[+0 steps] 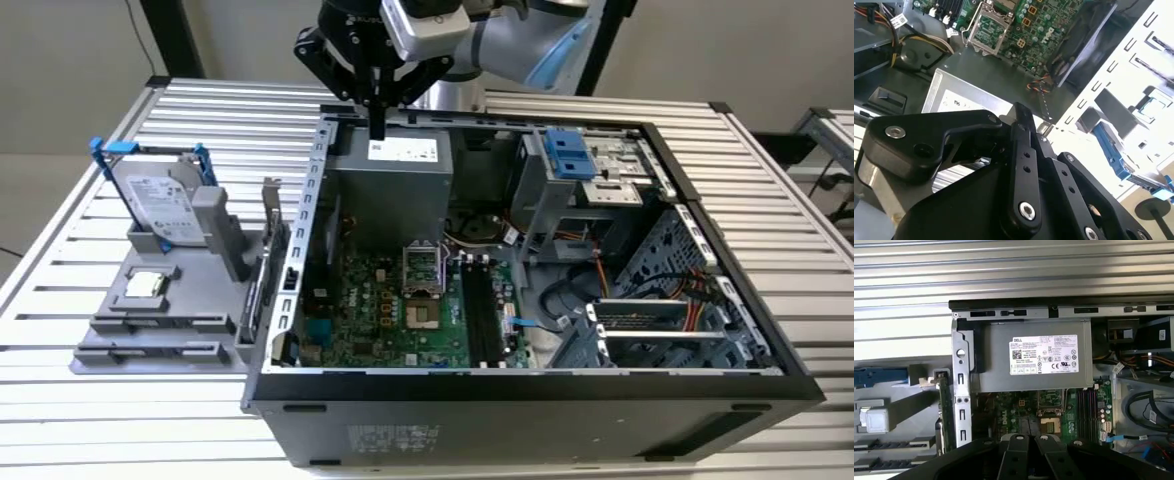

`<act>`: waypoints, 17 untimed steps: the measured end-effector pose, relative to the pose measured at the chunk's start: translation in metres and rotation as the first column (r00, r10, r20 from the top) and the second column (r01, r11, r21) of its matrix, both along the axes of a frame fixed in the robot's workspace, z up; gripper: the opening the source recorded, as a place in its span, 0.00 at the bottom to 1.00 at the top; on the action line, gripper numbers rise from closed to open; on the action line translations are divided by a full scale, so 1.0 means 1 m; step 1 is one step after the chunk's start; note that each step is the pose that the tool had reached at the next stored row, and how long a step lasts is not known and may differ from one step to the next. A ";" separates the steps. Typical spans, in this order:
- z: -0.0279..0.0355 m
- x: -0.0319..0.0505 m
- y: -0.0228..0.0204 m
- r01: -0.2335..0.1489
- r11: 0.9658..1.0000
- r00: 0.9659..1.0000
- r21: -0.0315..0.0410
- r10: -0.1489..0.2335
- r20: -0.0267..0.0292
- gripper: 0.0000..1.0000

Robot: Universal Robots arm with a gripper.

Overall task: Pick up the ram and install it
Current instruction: 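Reach for the ram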

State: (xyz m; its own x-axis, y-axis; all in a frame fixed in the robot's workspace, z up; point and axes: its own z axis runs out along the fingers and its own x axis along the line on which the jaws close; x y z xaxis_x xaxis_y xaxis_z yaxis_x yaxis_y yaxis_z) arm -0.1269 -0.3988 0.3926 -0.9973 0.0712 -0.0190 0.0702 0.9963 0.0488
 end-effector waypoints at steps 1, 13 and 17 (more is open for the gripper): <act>0.0000 -0.0005 0.0000 0.000 1.000 1.000 0.000 0.000 0.000 0.00; 0.0000 -0.0068 0.0000 0.000 1.000 1.000 0.000 0.000 0.000 0.00; 0.0000 -0.0092 0.0000 0.000 1.000 1.000 0.000 0.000 0.000 0.00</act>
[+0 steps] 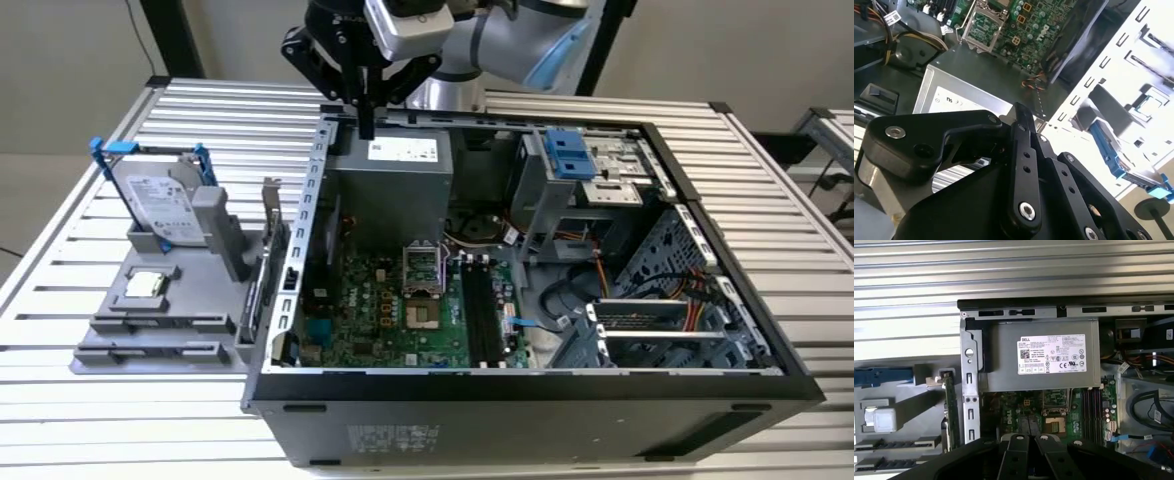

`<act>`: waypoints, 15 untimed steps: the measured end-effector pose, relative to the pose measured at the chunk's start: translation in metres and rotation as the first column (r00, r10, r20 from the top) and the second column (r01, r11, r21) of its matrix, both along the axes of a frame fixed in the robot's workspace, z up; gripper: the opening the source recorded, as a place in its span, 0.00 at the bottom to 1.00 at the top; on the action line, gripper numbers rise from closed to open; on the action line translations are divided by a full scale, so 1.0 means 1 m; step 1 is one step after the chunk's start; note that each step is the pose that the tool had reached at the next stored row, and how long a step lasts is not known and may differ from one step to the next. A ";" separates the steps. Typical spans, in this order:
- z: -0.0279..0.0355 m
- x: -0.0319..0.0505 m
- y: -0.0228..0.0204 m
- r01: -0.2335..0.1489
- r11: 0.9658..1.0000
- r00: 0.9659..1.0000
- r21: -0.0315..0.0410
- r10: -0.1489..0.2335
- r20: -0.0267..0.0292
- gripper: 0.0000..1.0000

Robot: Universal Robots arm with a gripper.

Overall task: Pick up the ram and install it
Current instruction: 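Reach for the ram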

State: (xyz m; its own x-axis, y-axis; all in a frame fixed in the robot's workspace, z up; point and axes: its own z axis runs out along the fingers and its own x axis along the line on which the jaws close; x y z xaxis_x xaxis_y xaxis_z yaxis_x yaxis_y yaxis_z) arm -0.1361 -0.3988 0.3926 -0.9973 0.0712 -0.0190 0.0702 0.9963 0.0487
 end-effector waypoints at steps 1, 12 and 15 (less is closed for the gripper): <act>0.0000 -0.0007 0.0000 0.000 1.000 1.000 0.000 0.000 0.000 0.00; 0.0000 -0.0071 0.0000 0.000 1.000 1.000 0.000 0.000 0.000 0.00; 0.0000 -0.0086 0.0000 0.000 1.000 1.000 0.000 0.000 0.000 0.00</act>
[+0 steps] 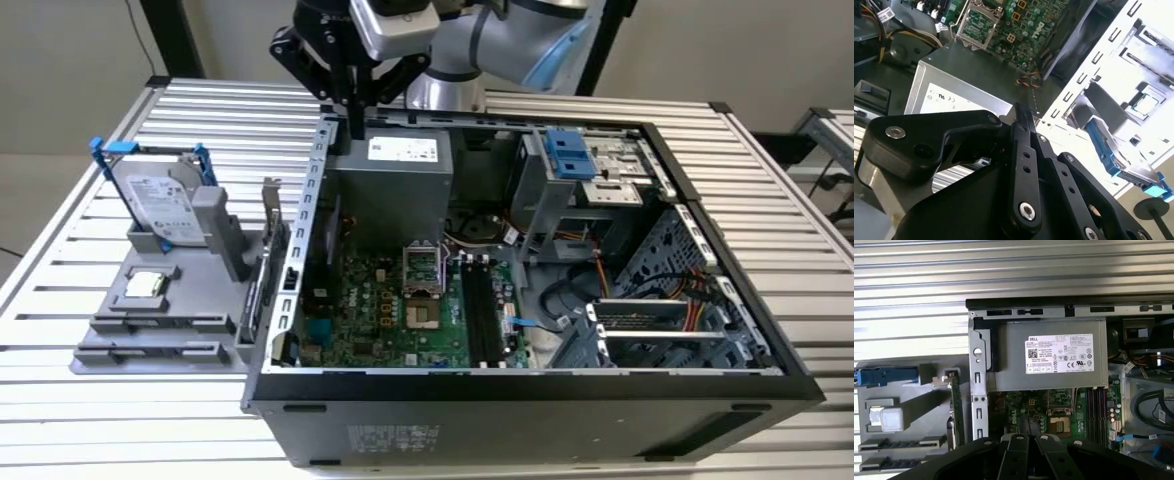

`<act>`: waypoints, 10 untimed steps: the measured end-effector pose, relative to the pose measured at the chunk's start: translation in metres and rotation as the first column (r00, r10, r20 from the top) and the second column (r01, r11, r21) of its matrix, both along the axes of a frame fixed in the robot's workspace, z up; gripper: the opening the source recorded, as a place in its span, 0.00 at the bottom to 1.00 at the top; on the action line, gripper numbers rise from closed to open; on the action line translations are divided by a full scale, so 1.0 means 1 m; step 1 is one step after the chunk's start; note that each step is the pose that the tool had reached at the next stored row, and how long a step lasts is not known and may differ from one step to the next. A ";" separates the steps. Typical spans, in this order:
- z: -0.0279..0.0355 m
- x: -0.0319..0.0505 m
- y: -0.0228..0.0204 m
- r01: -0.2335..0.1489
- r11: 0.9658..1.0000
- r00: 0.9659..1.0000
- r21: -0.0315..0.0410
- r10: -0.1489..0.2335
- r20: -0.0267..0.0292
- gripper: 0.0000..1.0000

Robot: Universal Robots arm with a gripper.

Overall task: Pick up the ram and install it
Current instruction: 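Reach for the ram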

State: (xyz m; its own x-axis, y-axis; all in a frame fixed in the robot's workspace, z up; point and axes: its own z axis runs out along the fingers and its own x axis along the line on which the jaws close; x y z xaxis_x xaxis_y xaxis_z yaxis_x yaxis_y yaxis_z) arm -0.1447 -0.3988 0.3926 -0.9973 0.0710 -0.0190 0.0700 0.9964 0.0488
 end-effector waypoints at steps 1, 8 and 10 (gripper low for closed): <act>0.0000 -0.0005 0.0000 0.000 1.000 1.000 0.000 0.000 0.000 0.00; 0.0001 -0.0048 0.0000 0.000 1.000 1.000 0.000 0.000 0.000 0.00; 0.0000 -0.0061 0.0000 0.000 1.000 1.000 0.000 0.000 0.000 0.00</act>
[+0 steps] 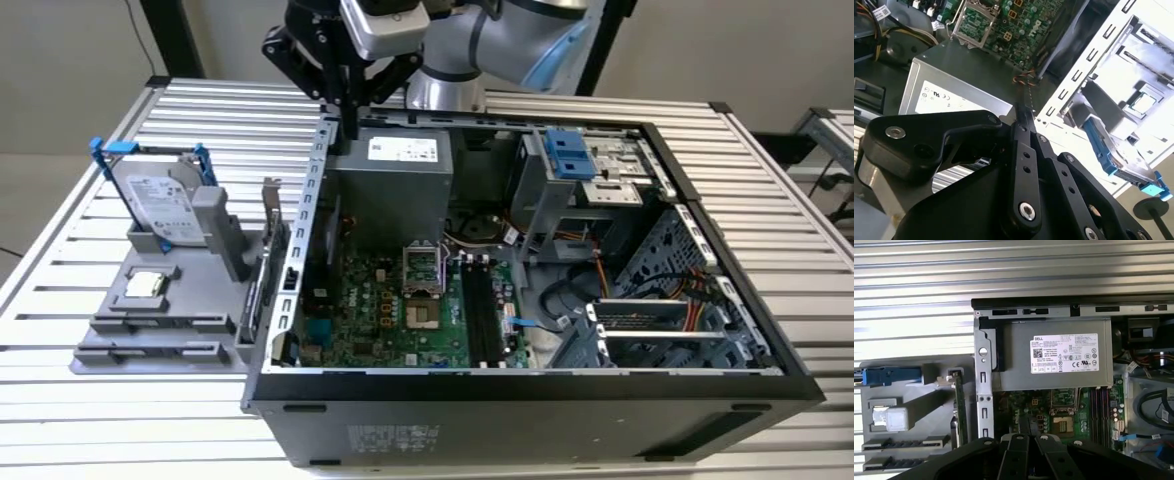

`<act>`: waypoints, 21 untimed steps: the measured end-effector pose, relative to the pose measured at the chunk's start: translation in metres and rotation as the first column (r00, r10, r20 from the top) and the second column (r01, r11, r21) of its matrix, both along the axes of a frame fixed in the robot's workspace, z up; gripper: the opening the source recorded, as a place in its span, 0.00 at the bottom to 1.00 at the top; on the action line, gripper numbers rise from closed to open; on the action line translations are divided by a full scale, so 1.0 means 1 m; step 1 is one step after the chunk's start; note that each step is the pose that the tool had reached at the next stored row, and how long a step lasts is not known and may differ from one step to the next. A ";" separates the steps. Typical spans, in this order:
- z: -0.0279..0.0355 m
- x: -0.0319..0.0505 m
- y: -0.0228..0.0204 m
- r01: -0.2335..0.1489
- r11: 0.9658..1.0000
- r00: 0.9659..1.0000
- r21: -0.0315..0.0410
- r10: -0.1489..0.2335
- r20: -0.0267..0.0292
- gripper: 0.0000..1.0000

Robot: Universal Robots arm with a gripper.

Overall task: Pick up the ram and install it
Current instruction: 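Reach for the ram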

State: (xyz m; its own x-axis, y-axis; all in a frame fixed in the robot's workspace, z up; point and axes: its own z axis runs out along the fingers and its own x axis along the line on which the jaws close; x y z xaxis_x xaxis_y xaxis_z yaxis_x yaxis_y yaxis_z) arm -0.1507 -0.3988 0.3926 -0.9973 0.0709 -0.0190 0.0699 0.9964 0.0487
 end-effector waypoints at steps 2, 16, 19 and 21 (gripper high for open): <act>0.0000 -0.0014 0.0000 0.000 1.000 1.000 0.000 0.000 0.000 0.00; 0.0000 -0.0116 0.0000 0.000 1.000 1.000 0.000 0.000 0.000 0.00; 0.0000 -0.0138 0.0000 0.000 1.000 1.000 0.000 0.000 0.000 0.00; 0.0000 -0.0152 0.0000 0.000 1.000 1.000 0.000 0.000 0.000 0.00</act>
State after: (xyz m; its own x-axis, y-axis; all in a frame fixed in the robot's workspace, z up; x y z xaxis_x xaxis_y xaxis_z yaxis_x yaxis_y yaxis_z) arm -0.1659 -0.3988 0.3926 -0.9973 0.0706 -0.0190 0.0696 0.9964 0.0488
